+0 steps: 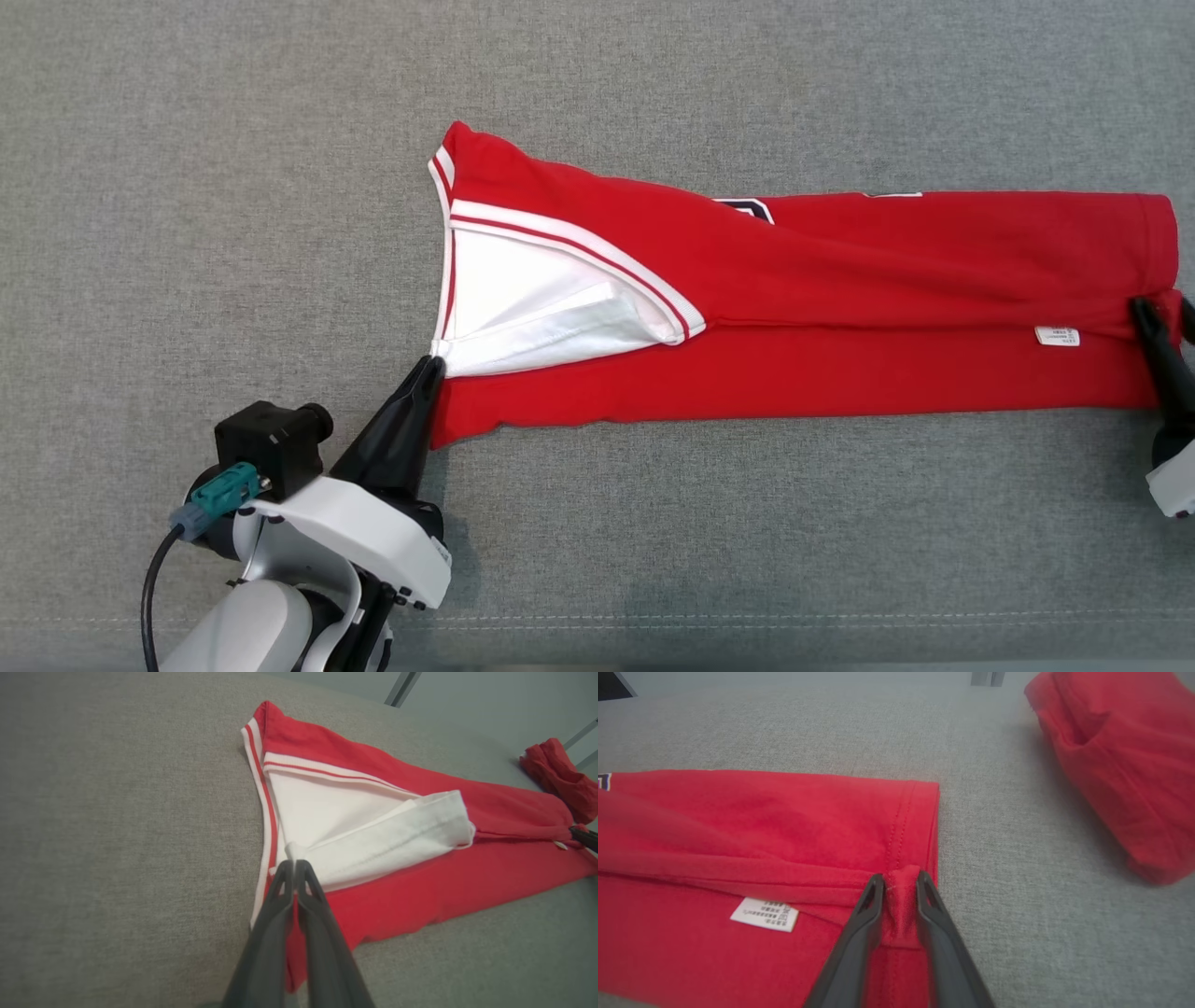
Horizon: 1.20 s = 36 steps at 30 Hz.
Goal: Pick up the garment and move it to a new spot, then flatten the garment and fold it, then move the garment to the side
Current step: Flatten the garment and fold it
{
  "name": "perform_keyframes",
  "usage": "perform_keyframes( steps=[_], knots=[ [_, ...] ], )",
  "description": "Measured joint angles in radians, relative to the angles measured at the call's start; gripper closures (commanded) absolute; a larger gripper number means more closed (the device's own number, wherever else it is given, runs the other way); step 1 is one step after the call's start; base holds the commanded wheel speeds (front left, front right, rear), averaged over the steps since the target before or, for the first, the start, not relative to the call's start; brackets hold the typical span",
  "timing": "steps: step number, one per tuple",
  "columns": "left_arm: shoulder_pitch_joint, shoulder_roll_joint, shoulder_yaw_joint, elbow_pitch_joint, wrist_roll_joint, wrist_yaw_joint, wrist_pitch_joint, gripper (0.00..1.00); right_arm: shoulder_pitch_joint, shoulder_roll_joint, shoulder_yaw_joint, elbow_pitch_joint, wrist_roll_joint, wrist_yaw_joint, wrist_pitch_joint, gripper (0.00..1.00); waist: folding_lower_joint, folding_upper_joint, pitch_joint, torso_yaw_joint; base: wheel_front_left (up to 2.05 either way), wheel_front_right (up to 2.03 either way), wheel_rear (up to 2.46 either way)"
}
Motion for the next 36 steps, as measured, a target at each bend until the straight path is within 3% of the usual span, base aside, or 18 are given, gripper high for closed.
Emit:
perform_keyframes(
  steps=[2,4,5,11,16,29,36],
  knots=[
    [0.000,0.000,-0.001,0.005,0.002,0.002,0.000,0.38,-0.001,0.005,-0.006,0.002,-0.007,0.000,-0.002,0.00,0.0000,0.0000,-0.005,0.000,0.00,0.00,0.00],
    [-0.001,-0.001,-0.002,0.010,0.002,0.009,0.000,0.03,-0.005,0.009,-0.014,0.001,-0.017,0.000,-0.004,0.00,0.0000,0.0000,-0.011,-0.001,0.00,0.00,0.00],
    [-0.001,-0.002,-0.002,0.013,0.002,0.010,0.000,0.00,-0.007,0.011,-0.018,0.000,-0.026,0.000,-0.006,0.00,0.0000,0.0000,-0.014,-0.002,0.00,0.00,0.00],
    [-0.002,-0.015,0.000,0.029,0.009,0.033,-0.011,0.00,-0.013,0.030,-0.049,-0.028,-0.107,0.000,-0.016,0.00,0.0000,0.0000,-0.043,-0.010,0.00,0.00,0.00],
    [-0.002,-0.025,0.022,0.037,0.023,0.062,-0.063,0.00,-0.015,0.087,-0.109,-0.079,-0.170,0.000,-0.027,0.00,0.0000,0.0000,-0.075,-0.018,0.00,0.00,0.00],
    [0.003,-0.093,0.043,0.097,0.078,0.061,-0.227,0.00,0.104,0.309,-0.200,-0.136,-0.251,0.000,-0.037,0.00,0.0000,0.0000,-0.186,-0.031,0.00,0.00,0.00],
    [0.090,-0.145,0.121,0.095,0.171,0.022,-0.239,0.00,0.174,0.354,-0.235,-0.167,-0.318,0.000,-0.037,0.00,0.0000,0.0000,-0.262,-0.045,0.00,0.00,0.00]
  ],
)
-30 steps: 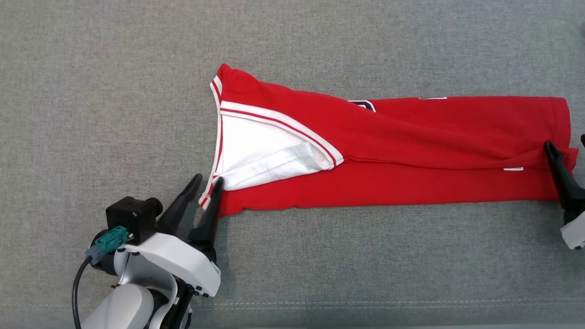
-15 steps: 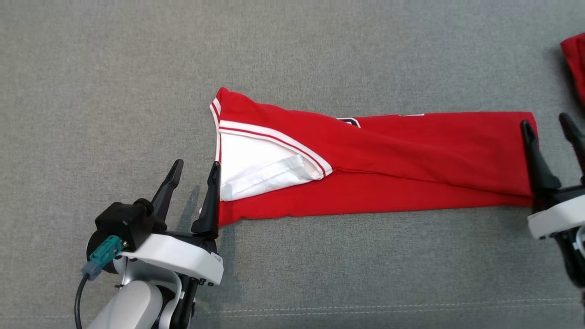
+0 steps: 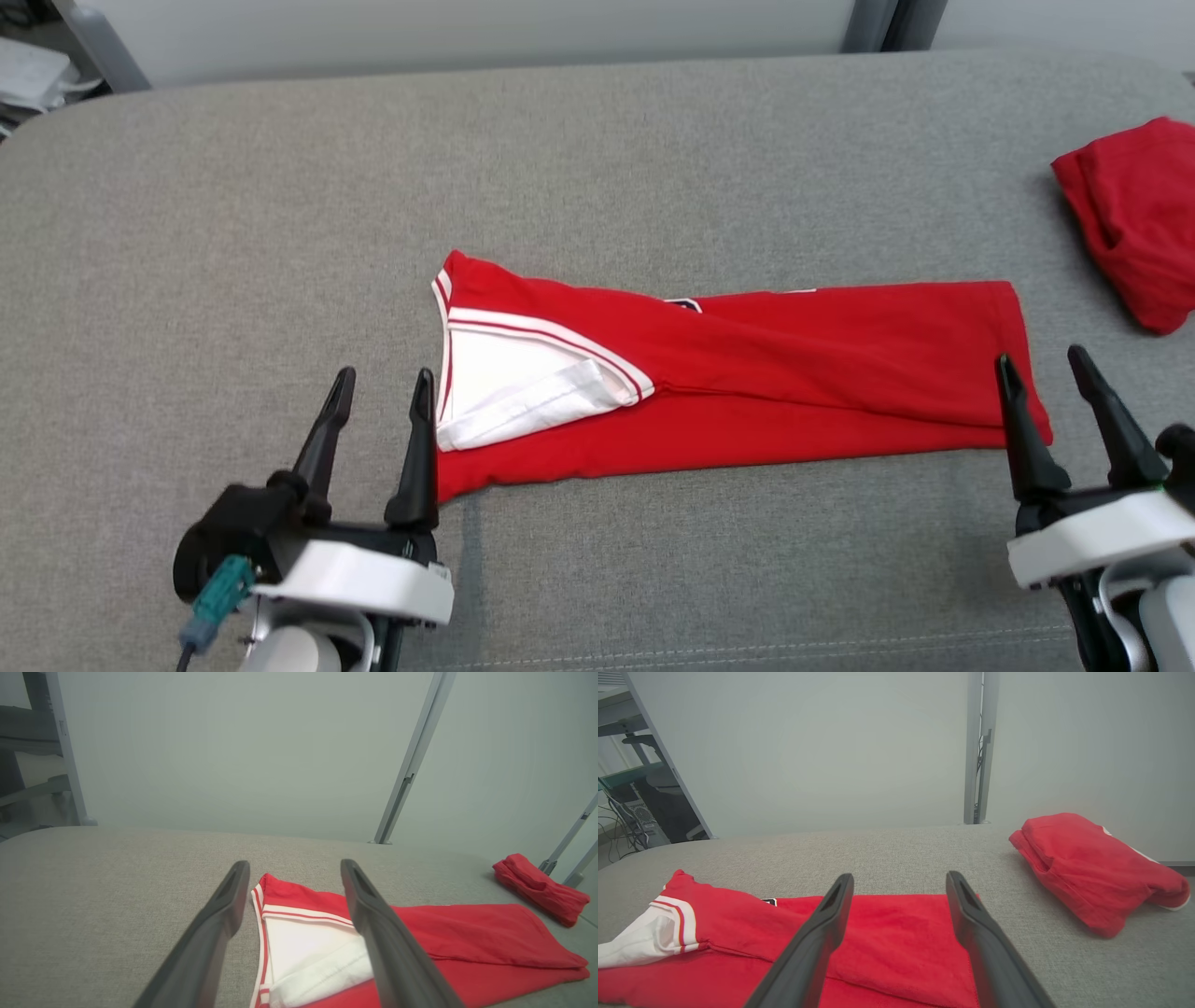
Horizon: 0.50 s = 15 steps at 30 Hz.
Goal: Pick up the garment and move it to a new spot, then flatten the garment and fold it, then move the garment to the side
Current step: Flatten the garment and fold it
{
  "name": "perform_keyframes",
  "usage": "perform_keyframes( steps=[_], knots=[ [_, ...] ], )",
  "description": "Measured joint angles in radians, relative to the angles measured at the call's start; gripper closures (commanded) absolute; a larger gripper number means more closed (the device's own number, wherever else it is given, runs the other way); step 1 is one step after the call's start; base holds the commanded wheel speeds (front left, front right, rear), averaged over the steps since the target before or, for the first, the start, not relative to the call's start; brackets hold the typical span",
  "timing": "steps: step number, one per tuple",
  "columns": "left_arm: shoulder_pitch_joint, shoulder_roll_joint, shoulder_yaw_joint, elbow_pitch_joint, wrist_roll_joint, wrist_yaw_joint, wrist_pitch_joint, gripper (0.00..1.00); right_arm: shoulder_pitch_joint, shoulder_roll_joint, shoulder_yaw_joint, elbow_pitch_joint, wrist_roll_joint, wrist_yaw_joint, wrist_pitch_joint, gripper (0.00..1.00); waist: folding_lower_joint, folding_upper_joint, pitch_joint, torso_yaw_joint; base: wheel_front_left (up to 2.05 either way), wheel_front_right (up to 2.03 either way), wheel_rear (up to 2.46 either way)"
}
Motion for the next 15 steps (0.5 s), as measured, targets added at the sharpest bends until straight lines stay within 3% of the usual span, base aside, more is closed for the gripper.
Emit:
perform_keyframes(
  steps=[8,15],
  knots=[
    [0.155,-0.072,0.105,-0.008,0.137,-0.075,-0.001,0.00,0.114,0.043,-0.050,-0.047,0.009,0.000,-0.001,0.00,0.0000,0.0000,-0.077,-0.012,0.00,0.00,0.00],
    [0.199,-0.125,0.160,0.013,0.210,-0.147,-0.001,0.00,0.176,0.060,-0.078,-0.053,0.057,0.000,-0.001,0.00,0.0000,0.0000,-0.122,-0.004,0.00,0.00,0.00]
  ],
)
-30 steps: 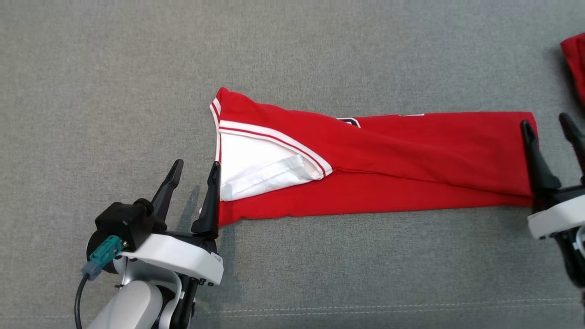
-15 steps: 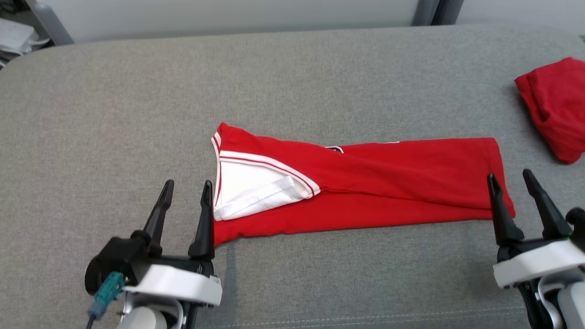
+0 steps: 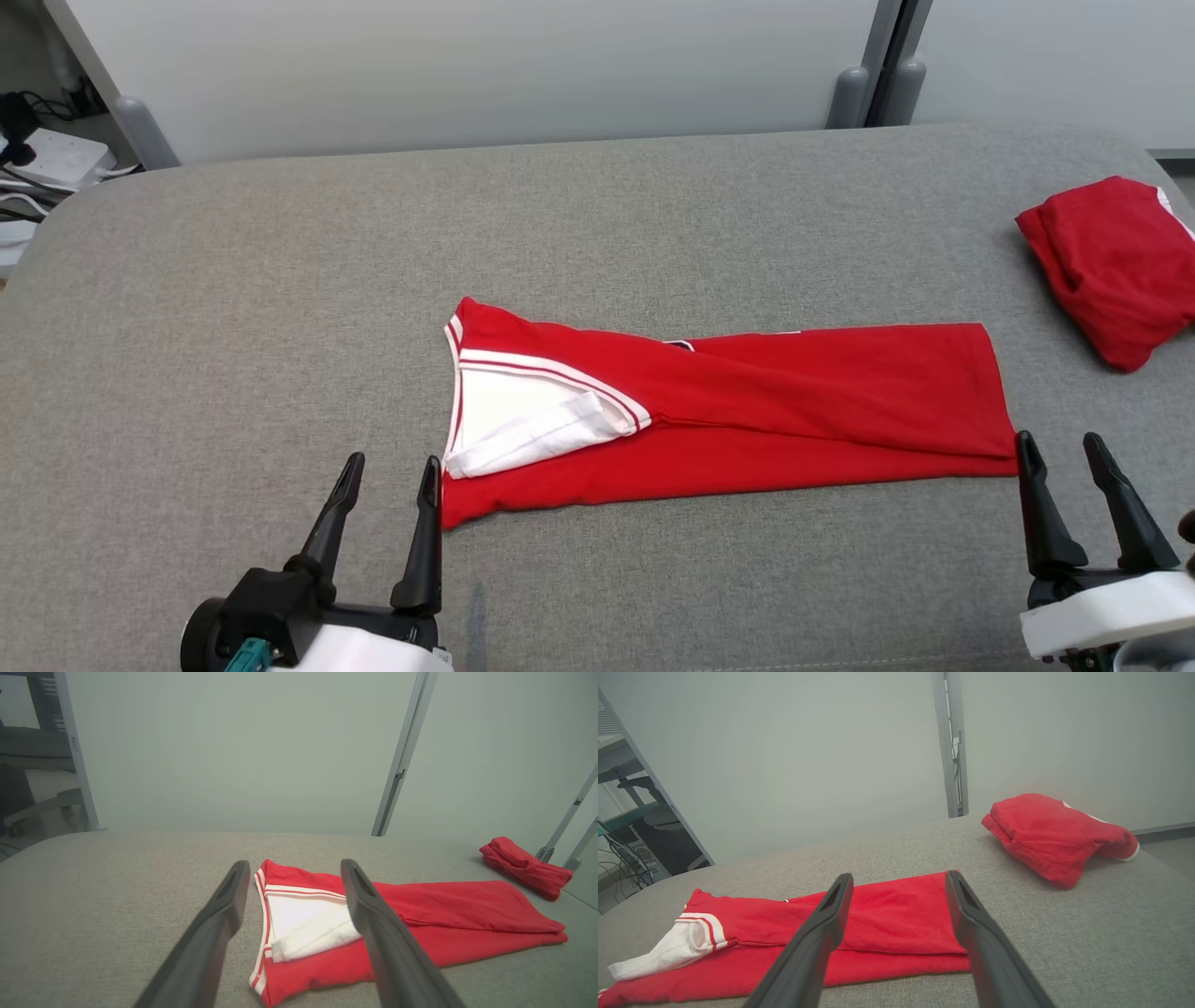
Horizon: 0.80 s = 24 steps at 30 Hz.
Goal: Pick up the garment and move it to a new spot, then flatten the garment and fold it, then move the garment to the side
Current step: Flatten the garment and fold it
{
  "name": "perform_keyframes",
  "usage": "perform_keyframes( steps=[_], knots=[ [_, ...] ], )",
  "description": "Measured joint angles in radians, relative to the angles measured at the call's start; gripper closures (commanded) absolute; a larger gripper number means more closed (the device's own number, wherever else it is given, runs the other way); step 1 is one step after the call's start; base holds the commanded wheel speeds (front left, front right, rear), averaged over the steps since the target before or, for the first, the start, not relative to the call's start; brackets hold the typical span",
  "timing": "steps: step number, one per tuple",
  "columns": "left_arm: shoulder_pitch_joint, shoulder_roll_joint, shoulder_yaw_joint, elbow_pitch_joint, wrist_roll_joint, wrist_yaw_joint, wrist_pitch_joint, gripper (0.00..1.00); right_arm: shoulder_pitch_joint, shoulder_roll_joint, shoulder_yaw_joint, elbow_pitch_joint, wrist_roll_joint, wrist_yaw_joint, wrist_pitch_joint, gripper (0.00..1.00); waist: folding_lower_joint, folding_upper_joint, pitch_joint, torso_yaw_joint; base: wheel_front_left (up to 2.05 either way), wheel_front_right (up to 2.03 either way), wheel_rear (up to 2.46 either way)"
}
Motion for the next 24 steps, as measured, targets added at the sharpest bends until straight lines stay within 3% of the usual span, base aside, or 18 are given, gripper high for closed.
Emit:
perform_keyframes(
  steps=[11,24],
  knots=[
    [0.003,-0.040,0.036,0.000,0.069,-0.054,0.000,0.00,-0.037,-0.016,0.013,0.143,0.206,0.000,0.003,0.00,0.0000,0.0000,0.018,0.013,0.00,0.00,0.00],
    [-0.007,-0.063,0.041,0.012,0.114,-0.096,0.000,0.00,-0.263,-0.045,-0.065,0.471,0.373,0.000,0.118,0.00,0.0000,0.0000,0.093,0.044,0.00,0.00,0.00]
  ],
)
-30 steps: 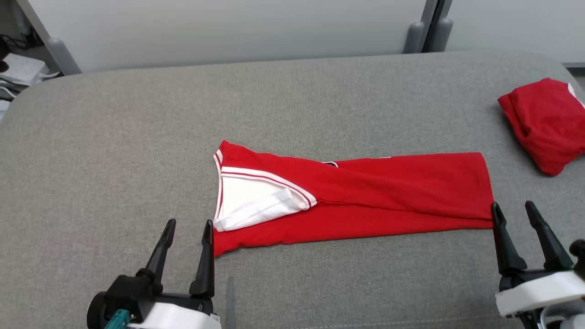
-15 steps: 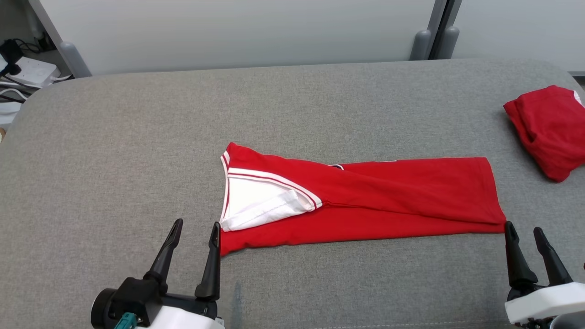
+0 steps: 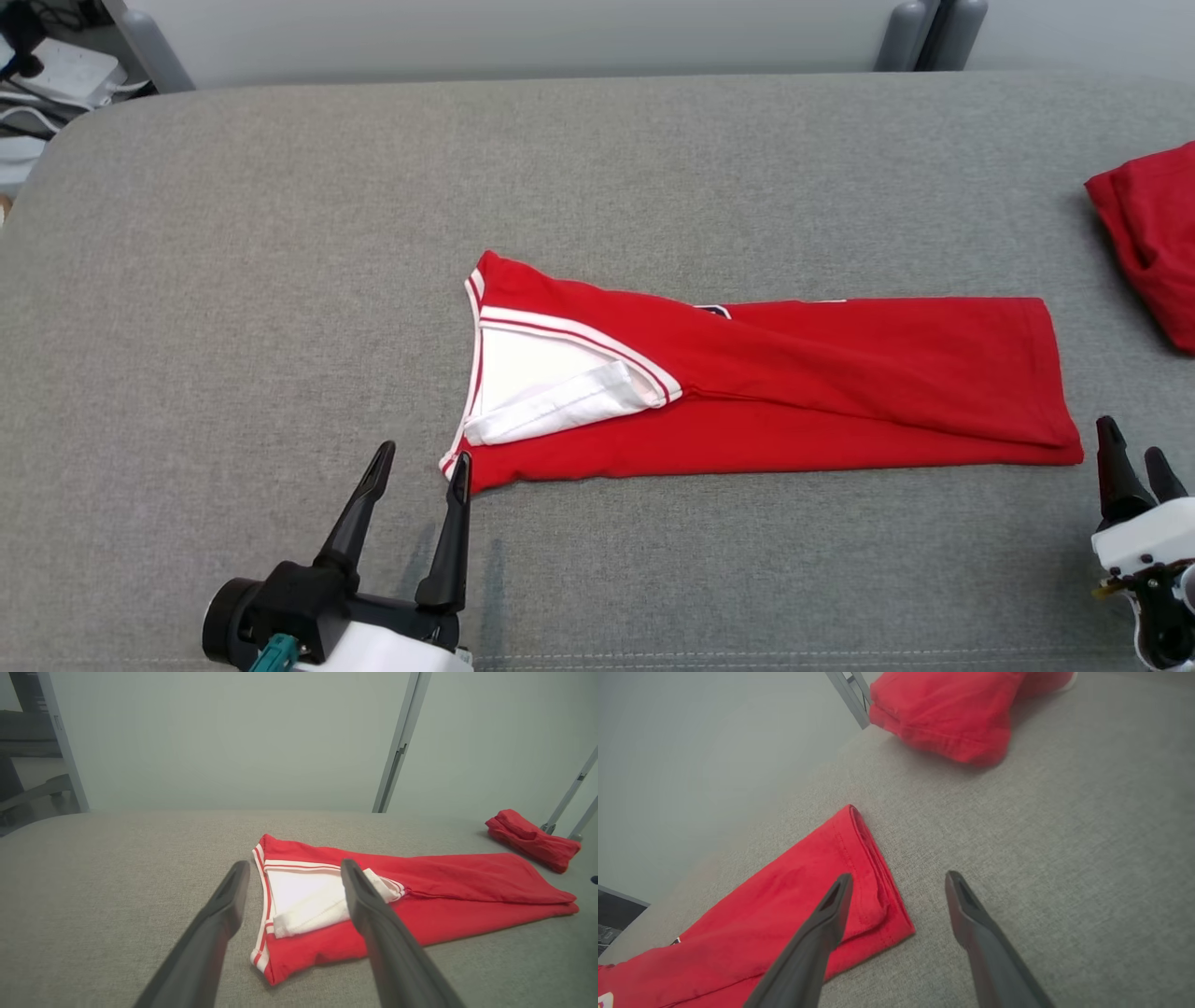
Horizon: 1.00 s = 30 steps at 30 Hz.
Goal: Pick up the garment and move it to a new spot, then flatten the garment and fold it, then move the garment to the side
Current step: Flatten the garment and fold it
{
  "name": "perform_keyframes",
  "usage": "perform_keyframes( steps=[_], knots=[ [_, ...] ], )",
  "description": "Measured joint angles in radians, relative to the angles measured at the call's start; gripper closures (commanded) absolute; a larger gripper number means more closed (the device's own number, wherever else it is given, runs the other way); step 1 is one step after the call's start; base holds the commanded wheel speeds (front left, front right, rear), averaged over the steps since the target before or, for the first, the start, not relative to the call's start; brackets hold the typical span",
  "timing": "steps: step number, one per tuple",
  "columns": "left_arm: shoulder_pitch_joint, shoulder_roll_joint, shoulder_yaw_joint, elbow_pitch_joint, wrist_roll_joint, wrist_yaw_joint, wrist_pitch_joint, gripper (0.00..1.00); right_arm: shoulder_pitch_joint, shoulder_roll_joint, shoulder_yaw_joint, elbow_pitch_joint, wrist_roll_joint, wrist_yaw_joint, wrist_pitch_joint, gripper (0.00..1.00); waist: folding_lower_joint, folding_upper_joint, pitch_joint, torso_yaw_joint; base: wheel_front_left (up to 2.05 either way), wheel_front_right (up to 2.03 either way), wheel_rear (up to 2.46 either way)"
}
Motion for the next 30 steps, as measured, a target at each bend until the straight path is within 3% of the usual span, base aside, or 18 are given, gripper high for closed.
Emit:
perform_keyframes(
  steps=[6,18,20,21,22,30],
  knots=[
    [-0.020,-0.011,0.007,0.006,0.007,-0.009,0.000,0.00,-0.069,0.002,0.008,0.098,0.060,0.000,0.078,0.00,0.0000,0.0000,0.024,0.019,0.00,0.00,0.00],
    [-0.030,-0.018,0.011,0.010,0.010,-0.016,0.000,0.00,-0.132,0.002,0.049,0.204,0.125,0.000,0.091,0.00,0.0000,0.0000,0.029,0.028,0.00,0.00,0.00],
    [-0.037,-0.019,0.011,0.010,0.010,-0.018,0.000,0.00,-0.147,0.002,0.053,0.217,0.150,0.000,0.102,0.64,-0.0001,0.0000,0.030,0.028,0.00,0.00,0.00],
    [-0.038,-0.019,0.011,0.010,0.010,-0.021,0.000,0.00,-0.154,0.002,0.055,0.226,0.158,0.000,0.106,0.90,0.0000,0.0000,0.030,0.029,0.00,0.00,0.00],
    [-0.038,-0.019,0.011,0.011,0.010,-0.026,0.000,0.00,-0.160,0.002,0.058,0.235,0.167,0.000,0.111,1.00,0.0000,0.0000,0.029,0.030,0.00,0.00,0.00],
    [-0.039,-0.020,0.016,0.015,0.010,-0.026,0.000,0.00,-0.167,-0.009,0.105,0.256,0.187,0.000,0.100,1.00,0.0000,0.0000,0.018,0.041,0.00,0.00,0.00]
  ],
)
